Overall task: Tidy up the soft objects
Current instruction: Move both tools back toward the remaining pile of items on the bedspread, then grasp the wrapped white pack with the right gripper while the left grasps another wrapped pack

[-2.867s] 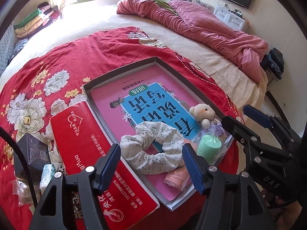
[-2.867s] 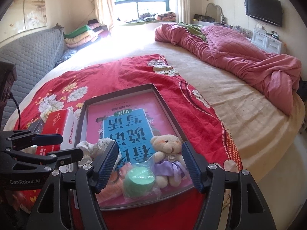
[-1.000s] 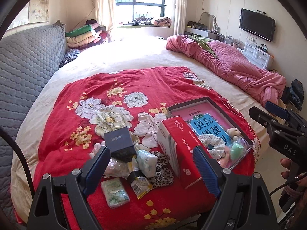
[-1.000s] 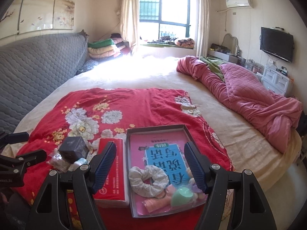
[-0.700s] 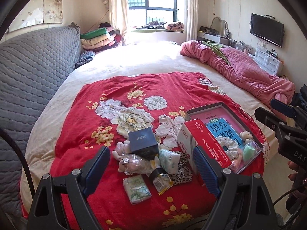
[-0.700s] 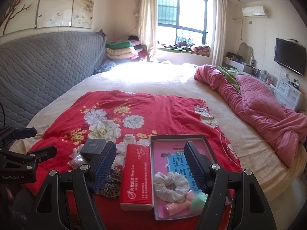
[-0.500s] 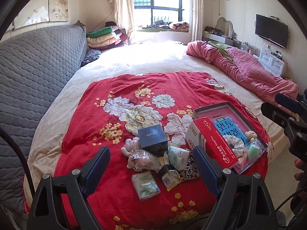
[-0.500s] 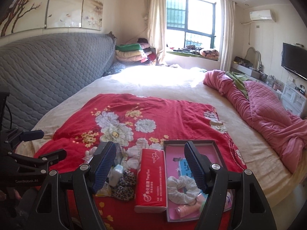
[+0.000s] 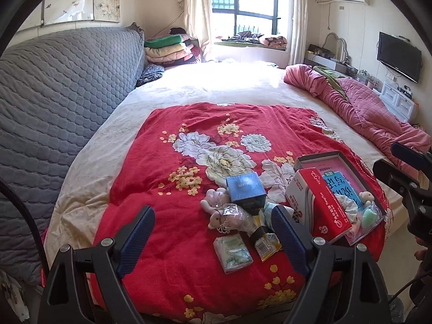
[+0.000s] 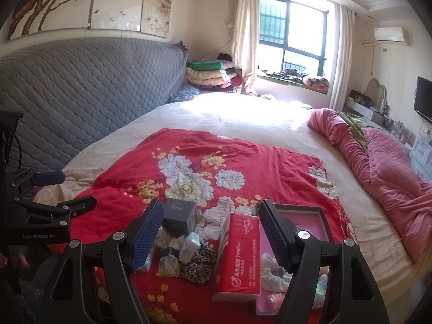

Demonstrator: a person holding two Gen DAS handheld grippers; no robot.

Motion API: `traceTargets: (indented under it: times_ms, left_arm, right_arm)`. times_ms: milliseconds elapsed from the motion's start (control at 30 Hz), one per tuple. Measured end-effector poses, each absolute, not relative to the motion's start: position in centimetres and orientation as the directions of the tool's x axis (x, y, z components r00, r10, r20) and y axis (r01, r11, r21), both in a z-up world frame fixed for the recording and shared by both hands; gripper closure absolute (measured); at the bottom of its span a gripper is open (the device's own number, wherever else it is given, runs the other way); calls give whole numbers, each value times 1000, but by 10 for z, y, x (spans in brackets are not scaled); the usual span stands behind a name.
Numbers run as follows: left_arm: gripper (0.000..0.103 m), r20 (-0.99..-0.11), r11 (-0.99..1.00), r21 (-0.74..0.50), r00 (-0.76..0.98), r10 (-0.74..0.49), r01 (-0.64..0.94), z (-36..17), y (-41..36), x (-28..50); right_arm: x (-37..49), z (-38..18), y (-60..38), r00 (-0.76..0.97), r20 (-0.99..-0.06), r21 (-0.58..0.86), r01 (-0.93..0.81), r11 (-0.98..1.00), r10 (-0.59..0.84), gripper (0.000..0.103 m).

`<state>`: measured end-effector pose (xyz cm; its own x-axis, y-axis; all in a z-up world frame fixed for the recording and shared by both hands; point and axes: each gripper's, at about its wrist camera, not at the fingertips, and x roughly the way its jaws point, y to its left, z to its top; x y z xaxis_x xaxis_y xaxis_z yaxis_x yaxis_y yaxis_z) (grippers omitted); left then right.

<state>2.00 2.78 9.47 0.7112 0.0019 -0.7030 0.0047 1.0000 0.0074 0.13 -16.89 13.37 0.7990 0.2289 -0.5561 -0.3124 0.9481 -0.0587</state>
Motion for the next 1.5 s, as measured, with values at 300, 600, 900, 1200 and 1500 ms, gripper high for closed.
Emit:
traceTargets:
  times_ms: [300,600,900,1200,1500]
  left_arm:
    - [16,-729,1000,-6,684,1,-8,75,37,12]
    - [16,-742,1000,-30,670,-17,-8,62,40,11]
    - [16,-782,998,-66,622,-50,-3,31,41,16]
    - [16,-818,997,-82,572,-65,-4,4,39,22]
    - [16,-844,994,-107,528,-93,4,-21,27,30]
  right_arm:
    - [4,114,-141,764,-594,-85,-369,926,250,28]
    - [3,98,-122,735,-626,-105,-410,906,260,28]
    - [10,79,-122,717,-651,-114,-417,902,250,28]
    - [15,55,-126,699,-682,-139,-412,900,215,28]
    - [24,36,-140,674,-705,-98,-402,910,221,28]
